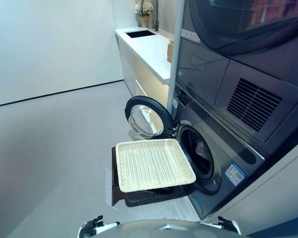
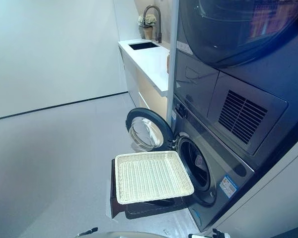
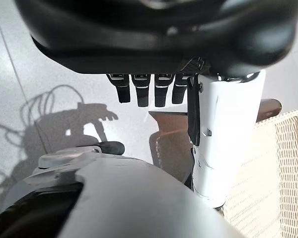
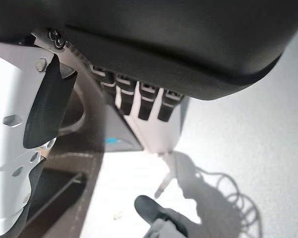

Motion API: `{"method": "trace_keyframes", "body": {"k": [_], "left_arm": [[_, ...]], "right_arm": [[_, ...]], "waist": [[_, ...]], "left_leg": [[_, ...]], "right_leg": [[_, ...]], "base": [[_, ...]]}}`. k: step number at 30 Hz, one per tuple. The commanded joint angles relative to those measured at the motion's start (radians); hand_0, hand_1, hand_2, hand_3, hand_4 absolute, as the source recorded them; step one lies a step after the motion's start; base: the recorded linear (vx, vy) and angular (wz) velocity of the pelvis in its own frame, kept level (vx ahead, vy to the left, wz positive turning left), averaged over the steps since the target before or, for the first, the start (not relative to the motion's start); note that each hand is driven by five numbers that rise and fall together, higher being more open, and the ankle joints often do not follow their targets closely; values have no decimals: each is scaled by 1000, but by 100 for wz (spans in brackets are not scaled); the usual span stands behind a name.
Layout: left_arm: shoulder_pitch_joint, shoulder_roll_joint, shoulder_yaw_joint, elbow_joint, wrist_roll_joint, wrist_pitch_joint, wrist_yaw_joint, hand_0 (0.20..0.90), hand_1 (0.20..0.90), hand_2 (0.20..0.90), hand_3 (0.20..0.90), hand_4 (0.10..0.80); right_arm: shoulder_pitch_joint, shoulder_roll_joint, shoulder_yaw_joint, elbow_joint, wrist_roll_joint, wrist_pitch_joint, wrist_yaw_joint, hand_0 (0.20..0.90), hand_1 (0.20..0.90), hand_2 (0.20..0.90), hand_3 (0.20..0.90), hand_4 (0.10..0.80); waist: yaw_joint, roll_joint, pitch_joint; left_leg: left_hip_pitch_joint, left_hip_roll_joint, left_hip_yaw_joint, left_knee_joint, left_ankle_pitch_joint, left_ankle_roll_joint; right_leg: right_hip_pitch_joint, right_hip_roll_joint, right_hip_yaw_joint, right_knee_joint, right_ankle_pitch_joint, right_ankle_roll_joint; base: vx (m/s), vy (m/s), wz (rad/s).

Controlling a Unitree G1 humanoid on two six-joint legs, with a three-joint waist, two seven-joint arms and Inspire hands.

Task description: Pick up the clothes and place them into the washing machine

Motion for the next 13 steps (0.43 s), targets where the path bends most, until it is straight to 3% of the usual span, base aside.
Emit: {"method": "trace_keyframes", "body": {"k": [1, 13], "left_arm": [[-91, -3, 20, 31, 12, -22, 19, 900, 900, 900, 900, 800], [-94, -9, 9, 27, 22, -22, 25, 900, 900, 900, 900, 800]], "right_arm": [[-76, 3, -4, -27, 35, -30, -44, 900, 900, 900, 900, 800], [-84, 10, 1, -15, 39, -31, -43, 900, 900, 900, 900, 800]], "waist": [[-12, -20, 37], [-11, -21, 30]], "left_leg": [[5, -3, 1, 2, 11, -75], [6, -3, -3, 1, 5, -75]], "right_leg": [[102, -9, 20, -42, -50, 29], [106, -10, 14, -48, -52, 30]], "base": [[23, -13, -6], [10, -6, 0]]}}
